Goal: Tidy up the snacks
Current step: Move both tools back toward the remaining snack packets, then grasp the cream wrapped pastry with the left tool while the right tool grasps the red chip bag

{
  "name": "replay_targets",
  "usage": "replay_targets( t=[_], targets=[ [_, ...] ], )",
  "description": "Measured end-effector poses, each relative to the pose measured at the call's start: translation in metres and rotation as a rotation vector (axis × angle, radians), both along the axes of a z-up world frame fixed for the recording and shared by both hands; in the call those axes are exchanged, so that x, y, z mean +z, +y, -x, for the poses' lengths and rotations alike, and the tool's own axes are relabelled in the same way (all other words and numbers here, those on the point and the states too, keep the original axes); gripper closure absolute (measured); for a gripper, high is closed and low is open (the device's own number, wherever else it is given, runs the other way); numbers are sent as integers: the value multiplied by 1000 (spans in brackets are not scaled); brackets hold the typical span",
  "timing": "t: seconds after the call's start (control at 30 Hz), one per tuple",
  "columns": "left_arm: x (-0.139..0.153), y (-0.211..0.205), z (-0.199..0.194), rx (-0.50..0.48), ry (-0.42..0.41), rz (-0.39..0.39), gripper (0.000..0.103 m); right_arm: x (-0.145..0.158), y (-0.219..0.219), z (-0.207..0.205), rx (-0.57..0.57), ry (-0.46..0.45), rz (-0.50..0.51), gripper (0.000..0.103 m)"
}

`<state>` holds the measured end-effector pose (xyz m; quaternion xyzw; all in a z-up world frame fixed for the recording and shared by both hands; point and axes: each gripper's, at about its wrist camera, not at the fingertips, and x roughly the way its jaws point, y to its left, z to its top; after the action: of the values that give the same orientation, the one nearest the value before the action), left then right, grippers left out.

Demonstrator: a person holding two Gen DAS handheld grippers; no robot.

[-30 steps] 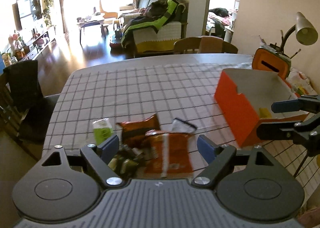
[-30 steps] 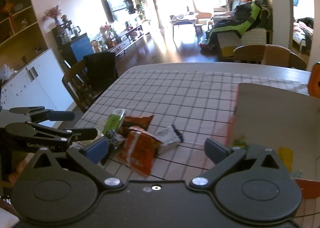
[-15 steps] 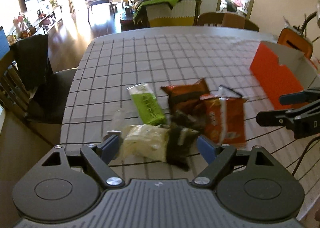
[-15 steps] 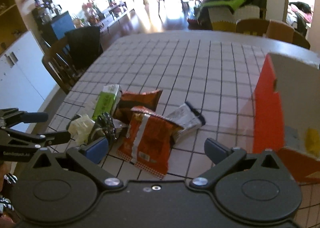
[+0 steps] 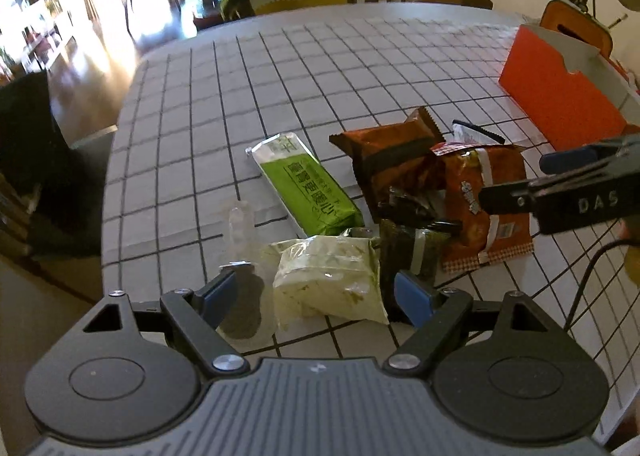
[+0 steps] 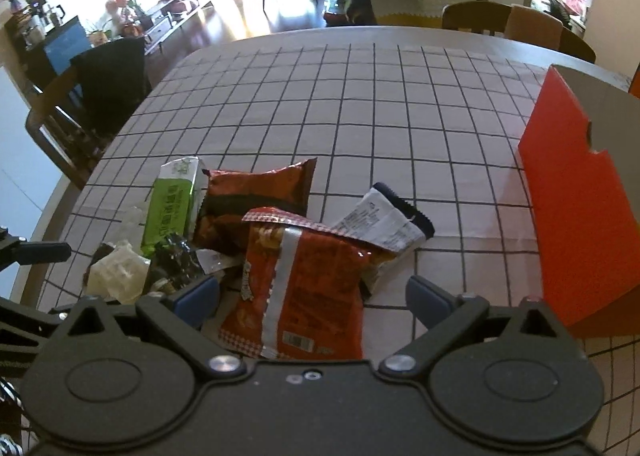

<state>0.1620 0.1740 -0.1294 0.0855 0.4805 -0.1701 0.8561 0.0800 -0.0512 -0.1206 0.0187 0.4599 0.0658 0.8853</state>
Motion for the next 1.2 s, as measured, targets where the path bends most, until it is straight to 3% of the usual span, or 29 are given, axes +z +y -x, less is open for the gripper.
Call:
replay_targets(
  t=[0.4,0.73,0.9,1.2],
  targets=[
    [-15,-10,-21,-58,51,-13,18,-17,23,-15,-93,42,111,8],
    [-21,7,-26,-3,97,32,20,-24,27,-18,-104,65,132,18],
    [-23,4,-22,-12,94,10,37,-25,30,-19,-92,72,141,25],
    [-21,5,-18,2,77,17,47,-23,26,-12,-82,60,135,34]
  ],
)
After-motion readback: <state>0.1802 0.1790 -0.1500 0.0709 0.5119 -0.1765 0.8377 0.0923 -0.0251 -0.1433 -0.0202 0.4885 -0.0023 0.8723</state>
